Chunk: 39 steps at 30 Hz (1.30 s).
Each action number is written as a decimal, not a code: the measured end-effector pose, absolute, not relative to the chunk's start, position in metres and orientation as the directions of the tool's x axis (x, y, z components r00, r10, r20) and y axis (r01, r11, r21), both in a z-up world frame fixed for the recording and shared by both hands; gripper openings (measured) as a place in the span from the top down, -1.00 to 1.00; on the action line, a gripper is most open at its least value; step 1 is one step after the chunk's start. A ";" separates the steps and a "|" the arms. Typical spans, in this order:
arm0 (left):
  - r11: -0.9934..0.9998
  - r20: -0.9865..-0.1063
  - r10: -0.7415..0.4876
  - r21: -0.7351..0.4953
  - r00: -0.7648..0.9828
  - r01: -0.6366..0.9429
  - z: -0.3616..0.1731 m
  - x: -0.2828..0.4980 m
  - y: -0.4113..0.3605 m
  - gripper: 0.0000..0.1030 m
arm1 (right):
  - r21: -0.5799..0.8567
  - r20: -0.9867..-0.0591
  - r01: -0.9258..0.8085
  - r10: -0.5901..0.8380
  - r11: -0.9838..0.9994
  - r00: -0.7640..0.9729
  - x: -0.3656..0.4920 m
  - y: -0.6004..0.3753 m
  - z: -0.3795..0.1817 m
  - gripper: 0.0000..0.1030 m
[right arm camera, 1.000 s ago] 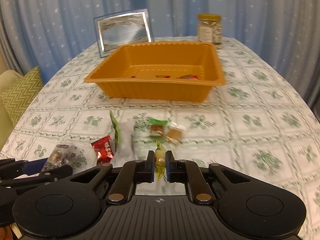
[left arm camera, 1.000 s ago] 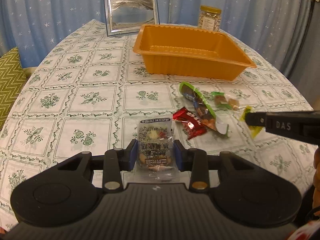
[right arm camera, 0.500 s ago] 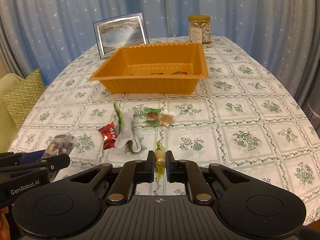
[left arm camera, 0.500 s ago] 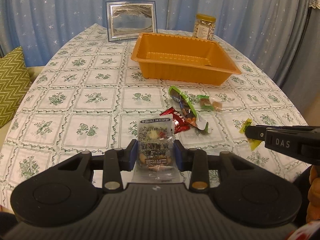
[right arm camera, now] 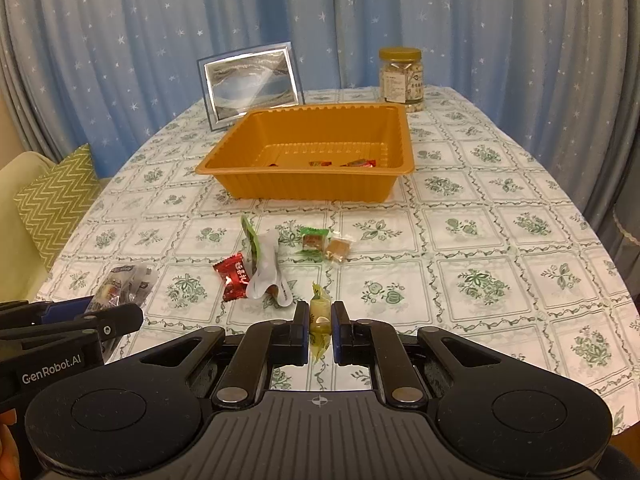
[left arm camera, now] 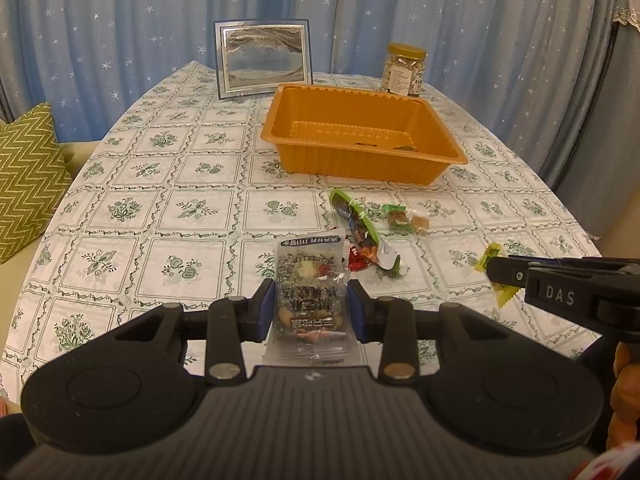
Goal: Organize snacks
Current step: 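Carry both held snacks over the orange tray and lower them inside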
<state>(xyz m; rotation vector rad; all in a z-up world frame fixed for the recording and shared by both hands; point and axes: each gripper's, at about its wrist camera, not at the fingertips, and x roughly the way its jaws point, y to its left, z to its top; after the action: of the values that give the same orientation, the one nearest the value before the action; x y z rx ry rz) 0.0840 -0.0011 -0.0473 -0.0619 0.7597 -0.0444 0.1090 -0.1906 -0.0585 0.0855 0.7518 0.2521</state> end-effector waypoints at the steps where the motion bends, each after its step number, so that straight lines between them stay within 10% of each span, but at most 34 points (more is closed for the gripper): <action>1: 0.997 -0.685 -0.065 -0.074 0.726 0.020 -0.046 0.084 -0.002 0.33 | 0.164 -0.664 -0.194 0.254 0.967 0.703 0.109 -0.191 -0.058 0.79; 39: 0.988 -0.633 -0.152 -0.118 0.759 0.099 -0.009 0.301 -0.013 0.33 | 0.256 -0.594 -0.184 0.305 0.949 0.745 0.298 -0.212 -0.011 0.79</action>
<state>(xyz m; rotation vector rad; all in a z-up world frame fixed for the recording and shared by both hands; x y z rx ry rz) 0.3005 -0.0128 -0.0089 -0.0790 0.6955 -0.1368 0.2983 -0.2123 -0.0109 0.1859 0.6802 0.2696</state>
